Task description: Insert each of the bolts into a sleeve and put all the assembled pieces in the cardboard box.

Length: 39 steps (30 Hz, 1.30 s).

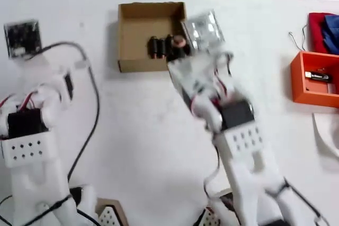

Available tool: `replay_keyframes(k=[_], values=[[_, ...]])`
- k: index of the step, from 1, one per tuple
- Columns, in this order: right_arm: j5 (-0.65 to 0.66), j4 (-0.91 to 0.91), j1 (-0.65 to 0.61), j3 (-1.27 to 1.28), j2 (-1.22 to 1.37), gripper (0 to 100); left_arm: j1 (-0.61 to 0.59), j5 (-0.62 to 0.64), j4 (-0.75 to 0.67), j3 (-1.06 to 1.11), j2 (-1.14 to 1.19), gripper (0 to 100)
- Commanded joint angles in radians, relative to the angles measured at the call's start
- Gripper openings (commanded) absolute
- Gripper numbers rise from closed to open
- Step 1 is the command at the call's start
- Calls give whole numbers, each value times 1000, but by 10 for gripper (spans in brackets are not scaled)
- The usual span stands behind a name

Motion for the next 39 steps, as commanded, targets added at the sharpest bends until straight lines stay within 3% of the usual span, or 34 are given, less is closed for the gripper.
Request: replay_keyframes(k=[1,7,12,16,27,39], values=[[-8,104,1,-374,248,20,-83,-112,-6,160,-17,79],[-141,269,-4,-988,773,20,-221,-454,-153,389,-17,76],[-158,355,-35,-1525,1222,20,-272,-488,-255,519,-17,76],[-160,323,-36,-1794,1497,19,-273,-488,-324,618,-15,75],[-161,21,-45,-1648,1630,19,-269,-480,-362,653,-12,75],[-160,-8,-74,-1571,1639,19,-267,-480,-365,670,-17,75]])
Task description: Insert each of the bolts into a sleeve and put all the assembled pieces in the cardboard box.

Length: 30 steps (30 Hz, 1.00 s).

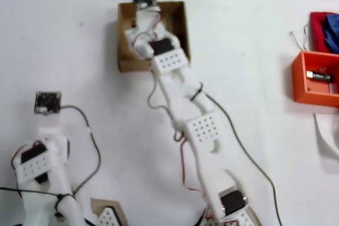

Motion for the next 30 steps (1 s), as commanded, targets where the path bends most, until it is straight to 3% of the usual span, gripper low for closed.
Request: replay_keyframes(k=[1,18,30], values=[[-8,1,-4,-8,-28,19,-2,8,-15,1,-14,75],[-9,150,2,-18,-38,19,-2,8,-17,2,-14,75],[-49,150,2,-14,-19,19,-2,8,-17,2,-14,75]])
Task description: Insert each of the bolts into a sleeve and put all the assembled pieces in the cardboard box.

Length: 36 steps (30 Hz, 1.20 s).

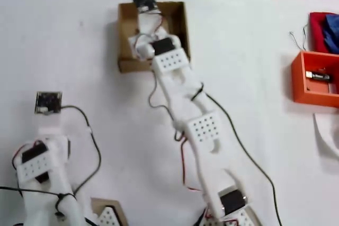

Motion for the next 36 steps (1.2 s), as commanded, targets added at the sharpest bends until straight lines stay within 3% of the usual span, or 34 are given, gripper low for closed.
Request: replay_keyframes(k=[1,30,36], values=[[-29,-4,1,-17,-10,19,-3,8,-17,2,-14,75],[14,-205,2,-8,111,26,-3,8,-17,2,-14,75],[14,-199,-1,-15,130,83,-3,8,-15,2,-14,75]])
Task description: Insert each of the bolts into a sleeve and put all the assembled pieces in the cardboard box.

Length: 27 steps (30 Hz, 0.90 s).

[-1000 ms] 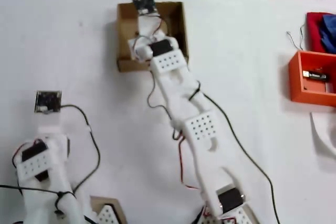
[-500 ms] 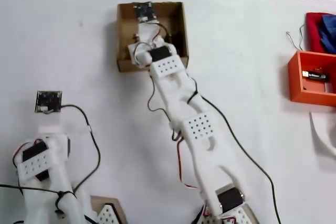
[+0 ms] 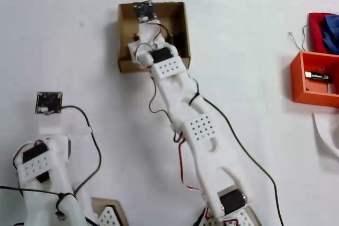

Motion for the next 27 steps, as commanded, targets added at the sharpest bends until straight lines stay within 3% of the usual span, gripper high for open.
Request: replay_keyframes(k=[1,13,19,27], values=[[3,-21,1,-14,-10,83,-3,8,-15,2,-14,75],[2,-18,7,-48,-22,62,-3,8,-14,2,-14,75],[6,81,25,-224,-111,62,-3,8,-14,2,-14,75],[6,292,142,-404,-231,60,-3,8,-15,2,-14,75]])
